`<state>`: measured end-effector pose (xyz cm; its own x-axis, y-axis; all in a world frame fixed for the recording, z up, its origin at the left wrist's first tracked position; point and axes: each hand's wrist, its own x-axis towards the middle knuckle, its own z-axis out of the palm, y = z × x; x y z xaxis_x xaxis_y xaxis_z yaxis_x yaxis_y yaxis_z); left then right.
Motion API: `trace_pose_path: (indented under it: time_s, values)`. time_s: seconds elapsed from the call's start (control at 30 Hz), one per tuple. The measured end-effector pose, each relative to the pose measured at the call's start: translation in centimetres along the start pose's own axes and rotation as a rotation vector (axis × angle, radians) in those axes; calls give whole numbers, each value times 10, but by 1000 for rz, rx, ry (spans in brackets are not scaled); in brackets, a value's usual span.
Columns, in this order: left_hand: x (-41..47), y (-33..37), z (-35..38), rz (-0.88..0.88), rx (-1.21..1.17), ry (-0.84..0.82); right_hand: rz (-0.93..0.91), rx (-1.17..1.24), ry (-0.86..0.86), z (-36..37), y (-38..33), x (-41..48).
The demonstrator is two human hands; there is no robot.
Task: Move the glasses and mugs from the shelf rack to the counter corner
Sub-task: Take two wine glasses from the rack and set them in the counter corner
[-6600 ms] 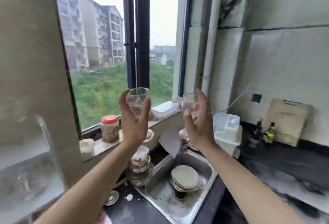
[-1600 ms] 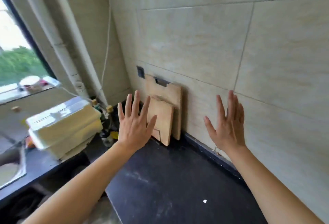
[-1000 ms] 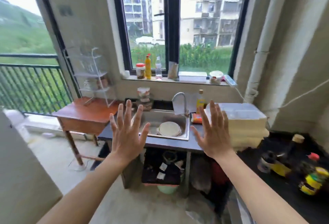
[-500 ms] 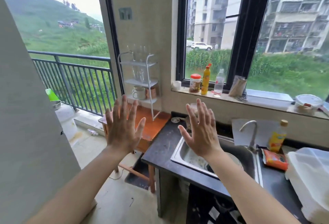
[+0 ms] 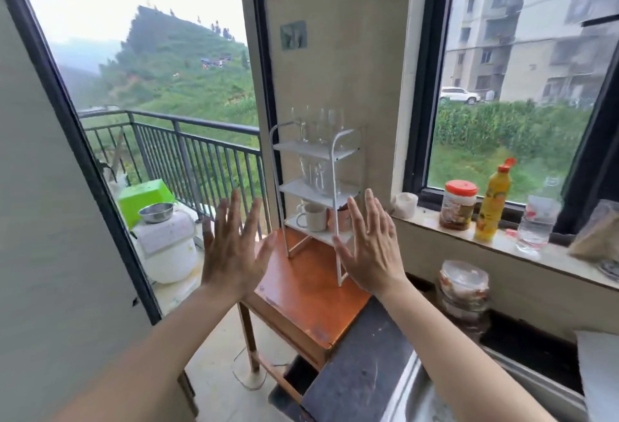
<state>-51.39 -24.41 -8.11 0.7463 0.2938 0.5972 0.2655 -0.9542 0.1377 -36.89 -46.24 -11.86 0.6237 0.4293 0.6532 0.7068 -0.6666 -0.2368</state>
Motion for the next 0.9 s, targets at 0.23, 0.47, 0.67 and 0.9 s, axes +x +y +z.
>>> trace_pose_path:
  time_s: [0.23, 0.47, 0.67, 0.9]
  values:
    - [83, -77, 57, -39, -79, 40, -48, 37, -46, 88, -21, 91]
    - [199, -126, 143, 65, -242, -1, 15, -106, 16, 142, -19, 183]
    - [322, -134, 176, 298, -382, -35, 183, -230, 124, 146, -5, 271]
    - [426, -103, 216, 343, -577, -55, 470, -199, 171, 143, 34, 341]
